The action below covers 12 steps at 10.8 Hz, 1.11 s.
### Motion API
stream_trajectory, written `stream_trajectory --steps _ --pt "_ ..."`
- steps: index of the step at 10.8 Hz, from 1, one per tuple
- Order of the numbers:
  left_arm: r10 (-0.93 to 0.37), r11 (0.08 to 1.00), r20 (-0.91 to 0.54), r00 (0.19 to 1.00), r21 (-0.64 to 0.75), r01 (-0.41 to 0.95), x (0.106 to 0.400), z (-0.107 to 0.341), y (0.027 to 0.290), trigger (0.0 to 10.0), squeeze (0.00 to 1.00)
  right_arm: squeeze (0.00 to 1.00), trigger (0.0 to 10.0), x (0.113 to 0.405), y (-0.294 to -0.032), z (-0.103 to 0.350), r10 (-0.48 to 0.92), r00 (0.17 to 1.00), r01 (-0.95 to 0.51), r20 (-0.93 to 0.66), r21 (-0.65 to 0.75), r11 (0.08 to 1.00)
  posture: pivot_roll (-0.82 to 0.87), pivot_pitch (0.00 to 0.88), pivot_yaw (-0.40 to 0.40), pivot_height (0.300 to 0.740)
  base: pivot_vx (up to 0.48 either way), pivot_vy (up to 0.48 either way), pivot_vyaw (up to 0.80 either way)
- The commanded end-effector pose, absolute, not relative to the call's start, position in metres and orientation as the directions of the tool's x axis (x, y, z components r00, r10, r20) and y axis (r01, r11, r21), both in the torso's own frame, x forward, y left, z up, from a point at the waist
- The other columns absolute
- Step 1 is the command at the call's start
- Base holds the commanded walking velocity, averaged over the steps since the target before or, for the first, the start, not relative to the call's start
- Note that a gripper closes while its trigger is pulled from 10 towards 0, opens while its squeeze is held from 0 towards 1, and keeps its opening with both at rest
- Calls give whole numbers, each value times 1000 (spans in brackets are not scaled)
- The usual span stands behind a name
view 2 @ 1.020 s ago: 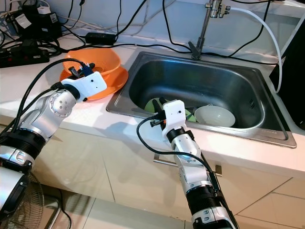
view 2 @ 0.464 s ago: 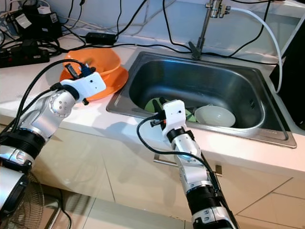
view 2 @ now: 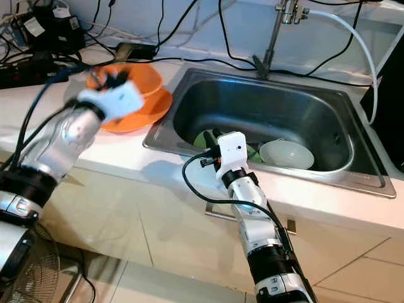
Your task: Kitchen organization
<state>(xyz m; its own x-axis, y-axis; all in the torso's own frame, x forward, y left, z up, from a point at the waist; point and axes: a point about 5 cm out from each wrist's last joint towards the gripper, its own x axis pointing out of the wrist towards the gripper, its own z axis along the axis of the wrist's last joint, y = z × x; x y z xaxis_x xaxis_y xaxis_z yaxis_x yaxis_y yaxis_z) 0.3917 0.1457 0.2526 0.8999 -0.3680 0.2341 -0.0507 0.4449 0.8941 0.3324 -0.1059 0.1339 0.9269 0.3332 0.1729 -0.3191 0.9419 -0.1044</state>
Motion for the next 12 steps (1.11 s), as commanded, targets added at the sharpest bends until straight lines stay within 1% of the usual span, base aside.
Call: stream_trajectory --steps 1,2,3,4,5,6,7,8,9,10,12 --pt "-463 526 324 825 849 -39 384 275 126 10000 0 0 10000 335 -108 135 321 932 -305 169 -113 945 172 26 -8 740 0 0 0" --pt "-551 639 364 751 763 99 372 278 104 10000 0 0 10000 337 -109 137 317 932 -301 176 -110 947 172 22 -7 740 0 0 0" --pt "-587 683 376 718 705 189 365 276 94 10000 0 561 10000 337 -111 138 311 933 -295 181 -108 949 170 18 -5 740 0 0 0" --pt "-642 719 383 664 601 349 354 271 81 10000 0 1000 10000 338 -113 141 306 932 -280 195 -150 948 170 12 -5 740 0 0 0" --pt "-671 723 363 646 511 465 350 266 76 10000 0 1000 10000 341 -119 147 299 928 -229 223 -292 929 170 0 -1 740 0 0 0" --pt "-683 720 351 641 473 508 349 264 77 10000 0 1000 10000 343 -122 151 293 926 -205 237 -335 919 170 0 0 740 0 0 0" --pt "-702 707 329 631 425 565 346 260 78 10000 0 1000 10000 346 -128 157 272 926 -175 261 -340 924 172 0 1 740 0 0 0" --pt "-712 698 318 626 409 587 345 258 78 10000 0 1000 10000 347 -127 160 287 918 -173 274 -375 911 177 0 1 740 0 0 0" --pt "-742 668 289 604 391 634 342 252 75 10000 0 1000 10000 348 -124 163 292 913 -148 285 -435 888 179 0 2 740 0 0 0" --pt "-764 643 257 592 372 669 339 246 72 10000 0 1000 10000 350 -123 164 278 914 -115 297 -466 877 178 0 6 740 0 0 0" --pt "-791 611 206 577 321 724 333 235 68 10000 0 1000 10000 351 -120 166 296 904 -107 308 -508 855 178 0 7 740 0 0 0"
